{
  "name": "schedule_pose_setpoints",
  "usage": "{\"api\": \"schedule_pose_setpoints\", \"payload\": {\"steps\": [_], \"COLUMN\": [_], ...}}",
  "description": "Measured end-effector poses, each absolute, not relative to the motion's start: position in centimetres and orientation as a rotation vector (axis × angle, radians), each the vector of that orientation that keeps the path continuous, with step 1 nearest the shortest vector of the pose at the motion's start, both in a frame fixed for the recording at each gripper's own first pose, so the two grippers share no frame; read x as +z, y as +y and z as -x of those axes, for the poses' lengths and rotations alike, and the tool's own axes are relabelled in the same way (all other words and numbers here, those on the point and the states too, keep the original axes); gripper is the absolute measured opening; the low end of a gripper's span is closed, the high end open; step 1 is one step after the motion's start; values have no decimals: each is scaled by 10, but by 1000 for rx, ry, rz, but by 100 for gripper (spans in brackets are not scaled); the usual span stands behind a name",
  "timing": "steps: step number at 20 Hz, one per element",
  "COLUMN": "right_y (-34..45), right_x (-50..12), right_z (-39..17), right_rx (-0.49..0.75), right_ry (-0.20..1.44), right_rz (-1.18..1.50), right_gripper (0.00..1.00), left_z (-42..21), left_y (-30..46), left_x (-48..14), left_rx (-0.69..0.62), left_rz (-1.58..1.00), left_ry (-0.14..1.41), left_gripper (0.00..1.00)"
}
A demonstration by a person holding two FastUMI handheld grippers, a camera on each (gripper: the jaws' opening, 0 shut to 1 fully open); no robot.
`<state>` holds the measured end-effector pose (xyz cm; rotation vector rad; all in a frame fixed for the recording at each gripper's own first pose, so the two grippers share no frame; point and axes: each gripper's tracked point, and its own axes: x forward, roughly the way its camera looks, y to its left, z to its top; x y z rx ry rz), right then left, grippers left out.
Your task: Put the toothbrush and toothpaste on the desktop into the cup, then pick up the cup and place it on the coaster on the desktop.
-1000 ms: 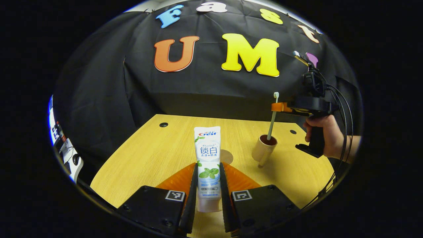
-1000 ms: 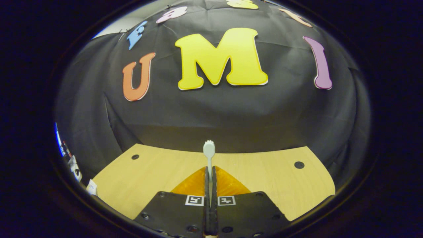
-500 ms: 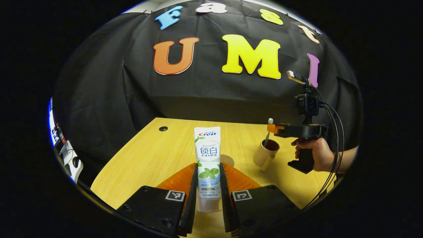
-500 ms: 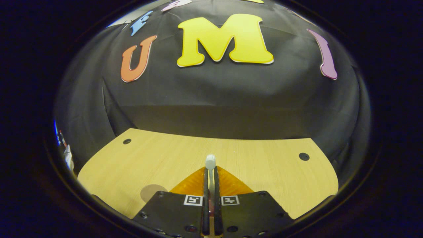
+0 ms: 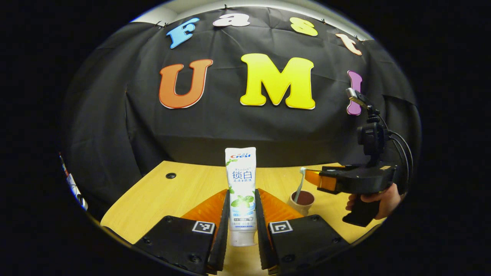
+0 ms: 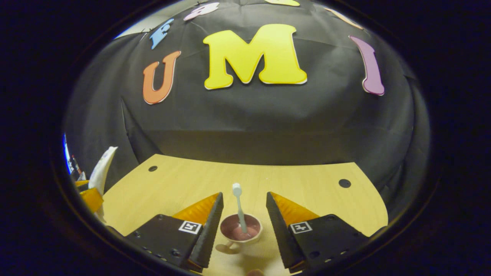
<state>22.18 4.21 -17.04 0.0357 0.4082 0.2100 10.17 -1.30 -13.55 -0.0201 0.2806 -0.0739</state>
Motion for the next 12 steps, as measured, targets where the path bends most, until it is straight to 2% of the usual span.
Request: {"api": "schedule_pose_setpoints", "payload": {"steps": [6, 12], "right_y": [-32, -107], "right_x": [-166, -191], "right_z": [-190, -174], "right_rx": [137, 20], "right_ry": [420, 448], "right_rz": [-24, 5], "right_gripper": [84, 87], "left_z": [-169, -207], "left_y": [-97, -153], "left_x": [-140, -163], "left_rx": [-201, -282], "left_rz": [27, 0], "left_ry": [136, 6], "left_gripper": [37, 38]}}
